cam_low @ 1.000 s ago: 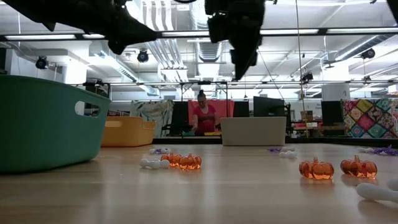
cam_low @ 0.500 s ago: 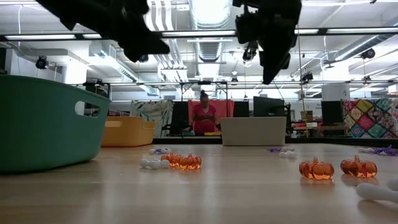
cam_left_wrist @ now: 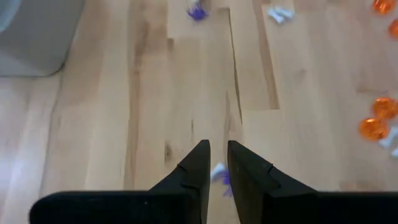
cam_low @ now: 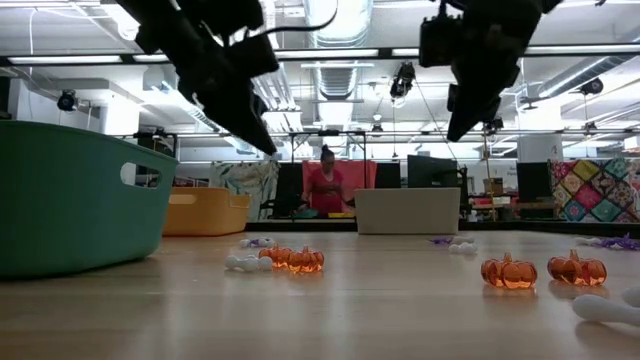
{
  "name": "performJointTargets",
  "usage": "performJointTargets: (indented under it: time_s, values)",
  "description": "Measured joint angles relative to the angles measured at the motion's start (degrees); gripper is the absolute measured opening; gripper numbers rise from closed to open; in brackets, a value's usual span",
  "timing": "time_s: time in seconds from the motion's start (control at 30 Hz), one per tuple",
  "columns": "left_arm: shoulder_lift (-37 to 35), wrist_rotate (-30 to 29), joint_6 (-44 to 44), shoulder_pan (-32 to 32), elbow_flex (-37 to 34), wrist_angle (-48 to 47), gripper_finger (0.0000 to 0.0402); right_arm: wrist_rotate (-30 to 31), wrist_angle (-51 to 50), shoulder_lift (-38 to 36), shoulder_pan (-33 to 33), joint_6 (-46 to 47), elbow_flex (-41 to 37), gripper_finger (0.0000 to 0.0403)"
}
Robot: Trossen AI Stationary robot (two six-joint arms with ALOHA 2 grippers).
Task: Sort Halloween decoration
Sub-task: Put the white bone toy into the orange bin
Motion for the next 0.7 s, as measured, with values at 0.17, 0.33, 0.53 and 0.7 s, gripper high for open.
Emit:
performJointTargets:
  time_s: [0.17,0.33,0.53,0.7]
  values:
    - [4.08,4.63,4.93,0.00,2.39,-1.96,0.0039,2.23,7.21,-5.50,0.00,0.04,-5.19,0.0059]
    - [6.71,7.09,9.07,-0.04,4.14,-6.21,0.0039,4.61,10.86,-8.52,0.00,0.04,-7.49,0.0059]
    - [10.53,6.99,9.99,-0.02,4.59,-6.14,0.0039,7.23,15.80,-9.00,0.00,-0.48,-8.95,0.0059]
    - [13.56,6.84,9.77,0.00,5.68,-7.07,0.0039,7.23,19.22,-8.18,0.00,-0.46,-10.65,0.0058]
